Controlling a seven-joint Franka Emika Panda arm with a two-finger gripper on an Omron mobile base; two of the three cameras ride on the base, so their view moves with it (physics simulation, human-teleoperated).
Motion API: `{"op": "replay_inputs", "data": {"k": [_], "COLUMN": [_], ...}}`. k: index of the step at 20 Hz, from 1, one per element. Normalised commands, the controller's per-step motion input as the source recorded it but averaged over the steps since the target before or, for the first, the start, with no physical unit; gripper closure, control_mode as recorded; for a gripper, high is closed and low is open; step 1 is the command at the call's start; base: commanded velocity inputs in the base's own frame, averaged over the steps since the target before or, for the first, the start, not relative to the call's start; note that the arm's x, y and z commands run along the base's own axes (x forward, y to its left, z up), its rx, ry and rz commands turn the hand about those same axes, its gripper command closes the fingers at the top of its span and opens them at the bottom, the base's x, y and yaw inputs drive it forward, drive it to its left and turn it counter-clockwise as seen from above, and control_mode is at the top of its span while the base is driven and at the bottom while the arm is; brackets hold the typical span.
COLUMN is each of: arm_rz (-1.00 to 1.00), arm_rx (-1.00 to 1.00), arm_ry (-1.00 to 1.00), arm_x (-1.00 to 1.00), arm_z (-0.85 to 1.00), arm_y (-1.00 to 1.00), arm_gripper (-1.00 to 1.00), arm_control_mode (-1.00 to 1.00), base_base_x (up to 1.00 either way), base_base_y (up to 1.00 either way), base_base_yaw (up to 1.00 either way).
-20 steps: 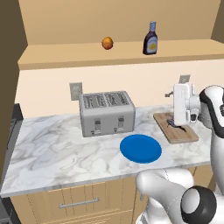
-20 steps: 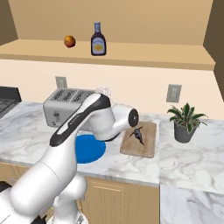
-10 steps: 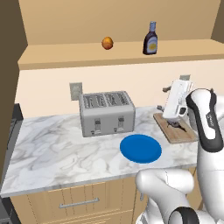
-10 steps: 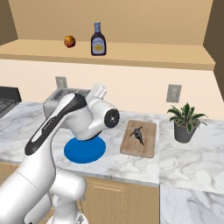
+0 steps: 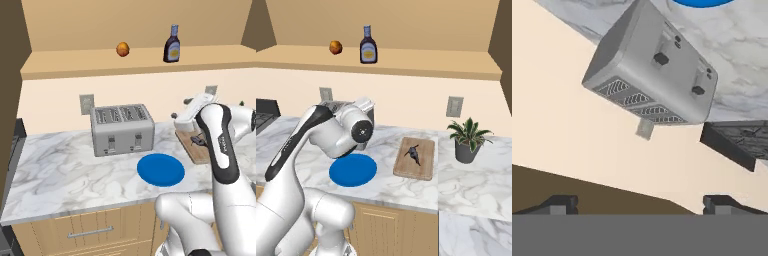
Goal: Pick the fish from the plate and place it on the cutting board. Then pick the condiment bottle from the cabinet and place it next to the cutting board.
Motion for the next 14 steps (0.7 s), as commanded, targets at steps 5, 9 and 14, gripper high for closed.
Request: {"op": "replay_inputs", "data": {"k": [5, 9, 14], "arm_rz": [-0.1, -0.08, -0.06], "arm_rx": [0.33, 0.3, 0.13], "arm_ry": [0.1, 0.01, 0.0], "arm_x": [0.03, 0.0, -0.01], "arm_z": [0.17, 0.34, 0.23], "arm_y": [0.0, 0.0, 0.0], "arm_gripper": [-1.0, -1.0, -1.0], "arm_control_mode": [-1.0, -1.0, -1.0], "base_base_x": [0.0, 0.0, 0.0], "base_base_y": [0.0, 0.0, 0.0], "base_base_yaw": [0.0, 0.0, 0.0]}}
